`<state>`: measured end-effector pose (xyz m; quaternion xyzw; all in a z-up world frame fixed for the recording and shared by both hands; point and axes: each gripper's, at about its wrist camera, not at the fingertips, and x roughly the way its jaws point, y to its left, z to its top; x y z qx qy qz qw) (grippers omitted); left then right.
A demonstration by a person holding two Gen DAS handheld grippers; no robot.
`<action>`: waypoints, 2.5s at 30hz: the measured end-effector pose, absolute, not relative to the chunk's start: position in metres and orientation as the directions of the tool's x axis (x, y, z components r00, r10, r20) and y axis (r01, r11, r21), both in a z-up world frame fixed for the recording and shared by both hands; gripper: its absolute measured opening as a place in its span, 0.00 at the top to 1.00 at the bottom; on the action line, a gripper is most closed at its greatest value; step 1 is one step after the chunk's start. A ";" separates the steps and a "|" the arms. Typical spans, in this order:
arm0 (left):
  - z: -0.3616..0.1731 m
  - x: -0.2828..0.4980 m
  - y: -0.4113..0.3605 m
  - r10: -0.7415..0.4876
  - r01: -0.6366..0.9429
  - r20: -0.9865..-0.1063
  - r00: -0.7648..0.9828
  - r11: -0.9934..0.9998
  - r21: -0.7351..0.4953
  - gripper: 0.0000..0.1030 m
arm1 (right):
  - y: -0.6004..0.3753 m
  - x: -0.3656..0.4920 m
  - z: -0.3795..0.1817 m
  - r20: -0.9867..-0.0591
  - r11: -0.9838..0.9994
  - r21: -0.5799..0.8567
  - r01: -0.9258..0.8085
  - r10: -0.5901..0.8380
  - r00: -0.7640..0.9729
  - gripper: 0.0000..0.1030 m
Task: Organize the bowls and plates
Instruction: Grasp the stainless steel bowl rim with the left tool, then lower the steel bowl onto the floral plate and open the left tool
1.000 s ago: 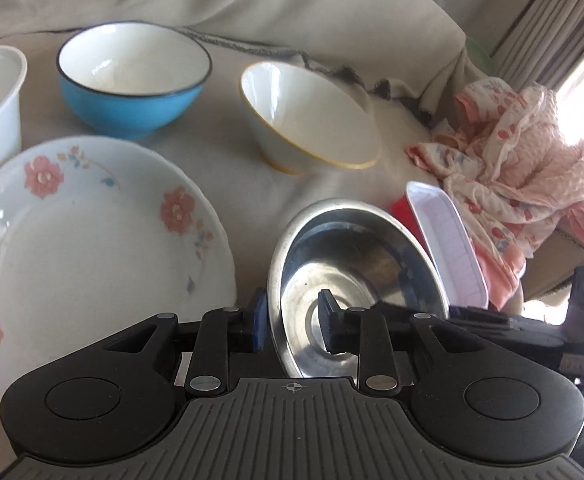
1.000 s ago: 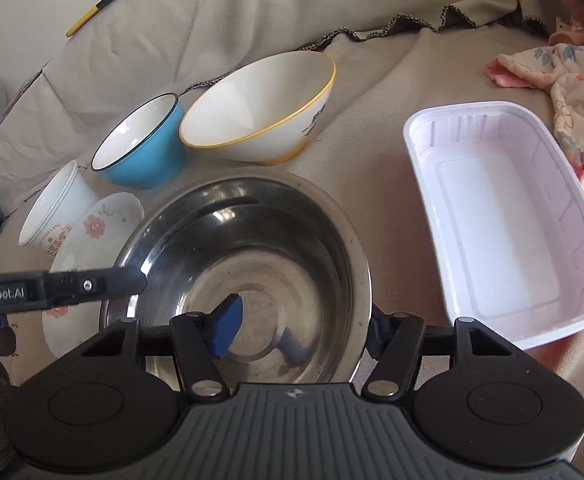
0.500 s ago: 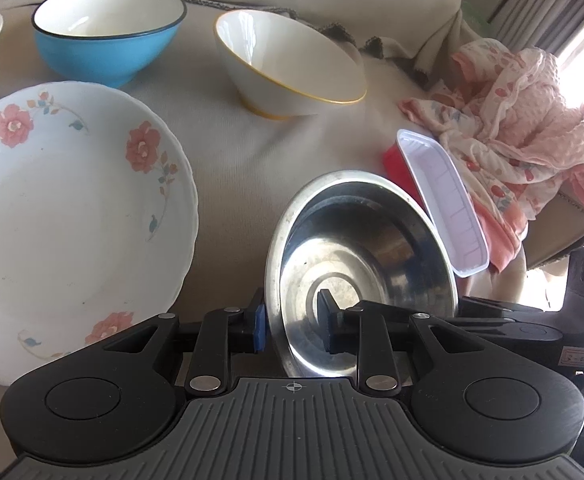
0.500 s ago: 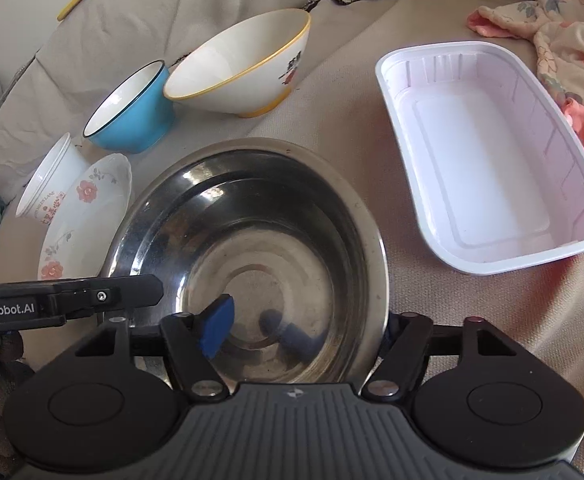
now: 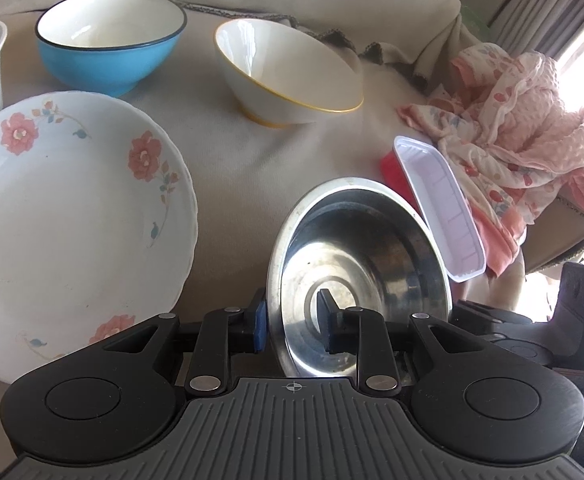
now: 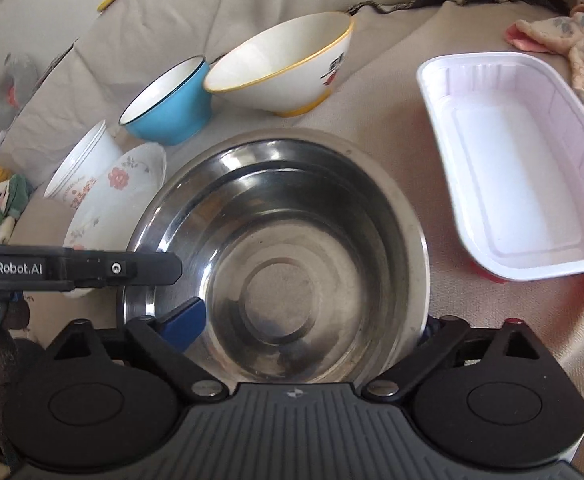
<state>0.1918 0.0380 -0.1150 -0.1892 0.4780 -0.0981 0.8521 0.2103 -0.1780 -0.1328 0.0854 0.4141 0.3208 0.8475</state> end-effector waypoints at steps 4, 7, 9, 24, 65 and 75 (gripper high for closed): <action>-0.120 0.193 0.033 -0.340 -0.010 -0.791 0.508 0.916 -0.400 0.73 | -0.189 0.205 -0.128 -0.642 0.815 0.408 -0.413 0.577 0.505 0.36; -0.122 0.193 0.026 -0.309 -0.002 -0.799 0.515 0.932 -0.361 0.73 | -0.196 0.209 -0.130 -0.658 0.826 0.426 -0.369 0.563 0.500 0.50; -0.123 0.192 0.023 -0.281 -0.005 -0.805 0.522 0.943 -0.332 0.73 | -0.195 0.209 -0.127 -0.667 0.832 0.414 -0.369 0.554 0.499 0.53; -0.054 0.145 0.139 -0.138 -0.165 -0.658 0.740 0.912 -0.376 0.74 | -0.082 0.197 -0.042 -0.535 0.735 0.268 -0.623 0.651 0.539 0.55; -0.119 0.144 0.230 -0.025 -0.390 -0.733 0.680 0.834 -0.391 0.66 | 0.002 0.231 -0.091 -0.663 0.760 0.204 -0.617 0.571 0.484 0.59; -0.122 0.151 0.226 -0.062 -0.402 -0.756 0.651 0.817 -0.414 0.67 | -0.001 0.239 -0.093 -0.654 0.695 0.300 -0.653 0.648 0.390 0.57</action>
